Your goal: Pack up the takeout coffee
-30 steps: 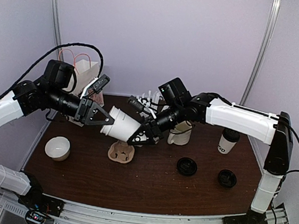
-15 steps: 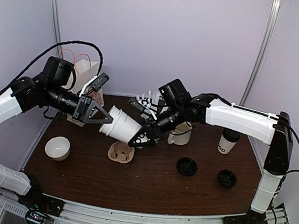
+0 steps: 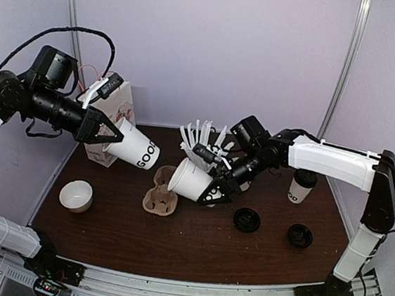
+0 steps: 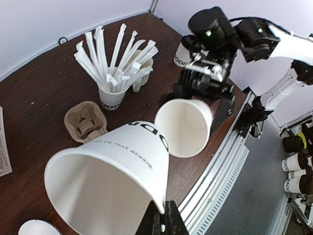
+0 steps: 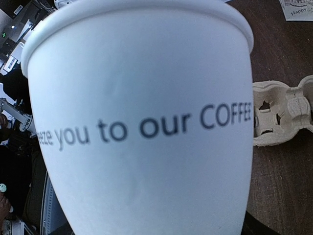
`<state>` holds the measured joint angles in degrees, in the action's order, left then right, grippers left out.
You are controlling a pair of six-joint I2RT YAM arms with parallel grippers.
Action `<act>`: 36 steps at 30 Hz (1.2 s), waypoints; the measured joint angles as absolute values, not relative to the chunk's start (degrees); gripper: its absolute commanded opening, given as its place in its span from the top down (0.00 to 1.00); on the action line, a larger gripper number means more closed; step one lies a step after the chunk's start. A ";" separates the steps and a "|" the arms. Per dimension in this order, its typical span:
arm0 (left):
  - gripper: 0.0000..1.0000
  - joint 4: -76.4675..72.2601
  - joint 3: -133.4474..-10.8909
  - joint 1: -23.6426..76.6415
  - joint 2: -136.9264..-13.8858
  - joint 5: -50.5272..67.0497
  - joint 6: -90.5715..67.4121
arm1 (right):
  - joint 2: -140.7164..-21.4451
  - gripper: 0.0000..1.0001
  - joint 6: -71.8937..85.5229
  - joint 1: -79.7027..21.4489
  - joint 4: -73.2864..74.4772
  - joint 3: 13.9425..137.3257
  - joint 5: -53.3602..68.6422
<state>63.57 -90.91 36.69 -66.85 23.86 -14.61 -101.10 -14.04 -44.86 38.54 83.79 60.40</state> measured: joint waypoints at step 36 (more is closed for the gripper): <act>1.00 59.42 -97.03 72.01 -109.84 -0.21 1.76 | -86.35 0.24 -10.13 -16.25 40.88 89.25 71.88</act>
<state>59.42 -97.03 72.01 -109.84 -0.21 1.76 -86.35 -10.13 -16.25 40.88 89.25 71.88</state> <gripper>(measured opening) 0.006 0.759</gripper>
